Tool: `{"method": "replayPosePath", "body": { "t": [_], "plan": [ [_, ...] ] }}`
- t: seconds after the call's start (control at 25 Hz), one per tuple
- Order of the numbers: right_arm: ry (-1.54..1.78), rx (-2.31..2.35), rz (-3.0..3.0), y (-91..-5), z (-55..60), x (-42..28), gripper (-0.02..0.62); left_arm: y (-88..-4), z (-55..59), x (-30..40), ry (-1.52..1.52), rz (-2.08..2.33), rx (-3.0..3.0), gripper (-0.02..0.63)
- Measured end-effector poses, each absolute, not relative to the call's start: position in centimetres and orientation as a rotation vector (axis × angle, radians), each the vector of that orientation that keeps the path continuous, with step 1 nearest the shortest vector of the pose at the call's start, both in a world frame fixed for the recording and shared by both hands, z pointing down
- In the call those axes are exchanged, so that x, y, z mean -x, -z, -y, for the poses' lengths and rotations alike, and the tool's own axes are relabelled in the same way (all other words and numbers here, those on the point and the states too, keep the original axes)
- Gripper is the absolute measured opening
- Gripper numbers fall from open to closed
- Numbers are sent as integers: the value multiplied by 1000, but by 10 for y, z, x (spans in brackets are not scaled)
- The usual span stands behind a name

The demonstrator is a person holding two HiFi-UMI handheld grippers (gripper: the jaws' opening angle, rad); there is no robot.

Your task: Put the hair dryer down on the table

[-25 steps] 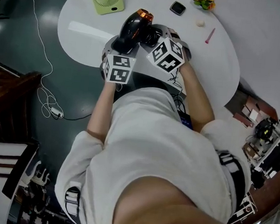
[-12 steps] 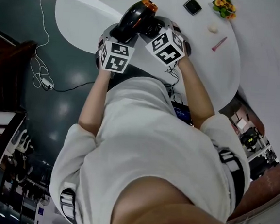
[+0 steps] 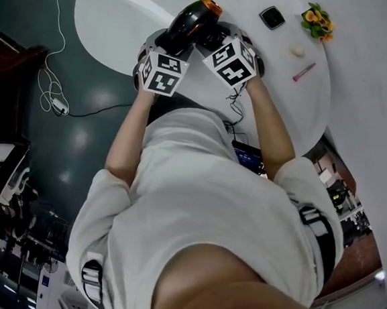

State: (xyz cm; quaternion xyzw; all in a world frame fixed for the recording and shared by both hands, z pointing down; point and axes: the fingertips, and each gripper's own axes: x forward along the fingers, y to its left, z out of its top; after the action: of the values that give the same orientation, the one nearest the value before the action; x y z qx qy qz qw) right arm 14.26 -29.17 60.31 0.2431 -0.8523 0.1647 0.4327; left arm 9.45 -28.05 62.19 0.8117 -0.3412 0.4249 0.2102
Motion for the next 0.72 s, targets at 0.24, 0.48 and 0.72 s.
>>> {"method": "replayPosePath", "body": {
  "t": [0.24,0.48,0.72],
  "plan": [
    [-449,-602,2111,-619,297,-145,282,-635,286,-96,-1209,931,-2248,327],
    [-483,-591,2111,-627,300,-149,284,-643,289,-101,-1206,924,-2234,327],
    [-502,-573,2118,-633,303,-150,284,-646,292,-101,-1199,939,-2219,327]
  ]
}}
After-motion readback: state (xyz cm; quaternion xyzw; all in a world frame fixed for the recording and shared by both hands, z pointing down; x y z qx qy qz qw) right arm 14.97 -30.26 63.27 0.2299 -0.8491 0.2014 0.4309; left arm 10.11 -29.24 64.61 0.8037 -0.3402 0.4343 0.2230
